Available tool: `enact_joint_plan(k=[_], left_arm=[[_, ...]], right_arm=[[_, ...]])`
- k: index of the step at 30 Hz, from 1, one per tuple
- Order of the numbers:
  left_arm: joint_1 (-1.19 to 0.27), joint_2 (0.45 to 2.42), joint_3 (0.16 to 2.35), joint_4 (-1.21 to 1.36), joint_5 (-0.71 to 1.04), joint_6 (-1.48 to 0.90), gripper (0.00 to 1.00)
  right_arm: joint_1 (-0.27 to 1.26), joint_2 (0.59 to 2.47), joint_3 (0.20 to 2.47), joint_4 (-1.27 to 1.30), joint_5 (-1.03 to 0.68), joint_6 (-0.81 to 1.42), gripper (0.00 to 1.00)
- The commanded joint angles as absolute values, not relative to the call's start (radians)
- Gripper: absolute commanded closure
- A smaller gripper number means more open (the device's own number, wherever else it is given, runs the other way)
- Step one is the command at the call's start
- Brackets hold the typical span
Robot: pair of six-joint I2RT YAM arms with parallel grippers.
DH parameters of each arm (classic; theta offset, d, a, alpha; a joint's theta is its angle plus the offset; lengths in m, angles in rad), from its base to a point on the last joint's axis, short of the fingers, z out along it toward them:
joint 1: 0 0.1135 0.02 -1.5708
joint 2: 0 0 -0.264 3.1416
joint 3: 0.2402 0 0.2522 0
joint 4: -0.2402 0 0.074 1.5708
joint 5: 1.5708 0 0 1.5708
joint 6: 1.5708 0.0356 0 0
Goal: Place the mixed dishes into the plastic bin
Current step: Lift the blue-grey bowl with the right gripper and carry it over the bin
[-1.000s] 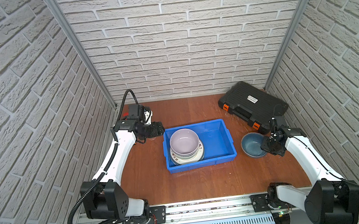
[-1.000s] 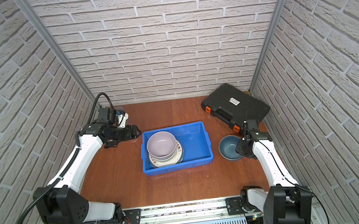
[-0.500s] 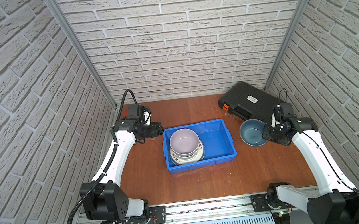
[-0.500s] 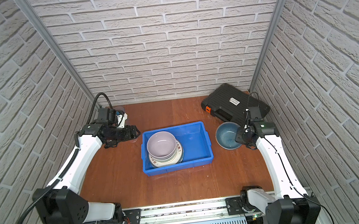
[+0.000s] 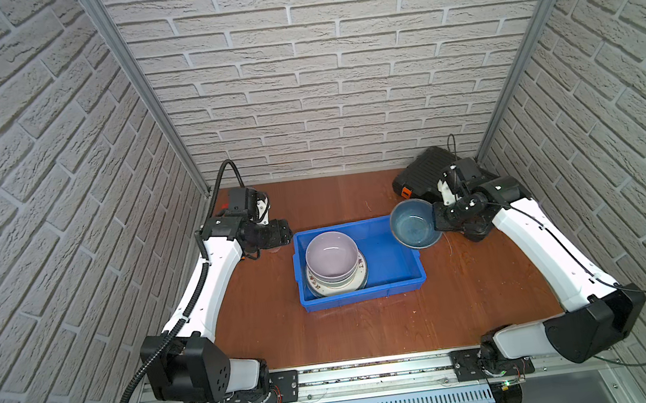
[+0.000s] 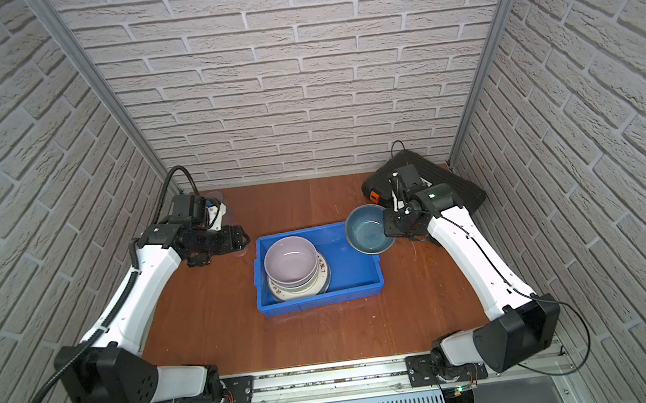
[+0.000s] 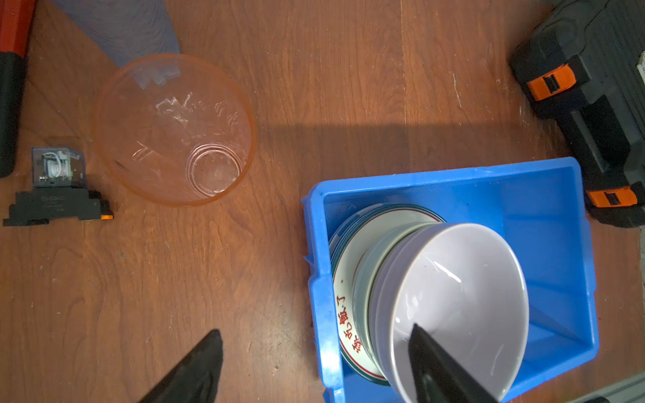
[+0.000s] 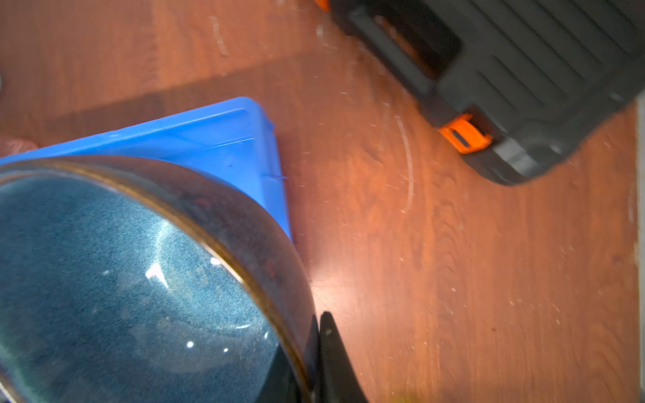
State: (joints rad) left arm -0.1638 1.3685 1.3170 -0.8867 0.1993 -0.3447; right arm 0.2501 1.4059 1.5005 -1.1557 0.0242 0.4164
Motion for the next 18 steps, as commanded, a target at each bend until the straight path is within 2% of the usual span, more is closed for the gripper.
enact_joint_plan(k=[1, 18], left_arm=[[-0.161, 1.326, 1.317, -0.925, 0.167, -0.339, 0.17], [-0.16, 1.261, 1.275, -0.964, 0.114, -0.333, 0.16]], right_arm=[[0.312, 1.438, 1.585, -1.082, 0.002, 0.448, 0.94], [0.616, 1.854, 1.98, -1.083, 0.034, 0.443, 0.94]])
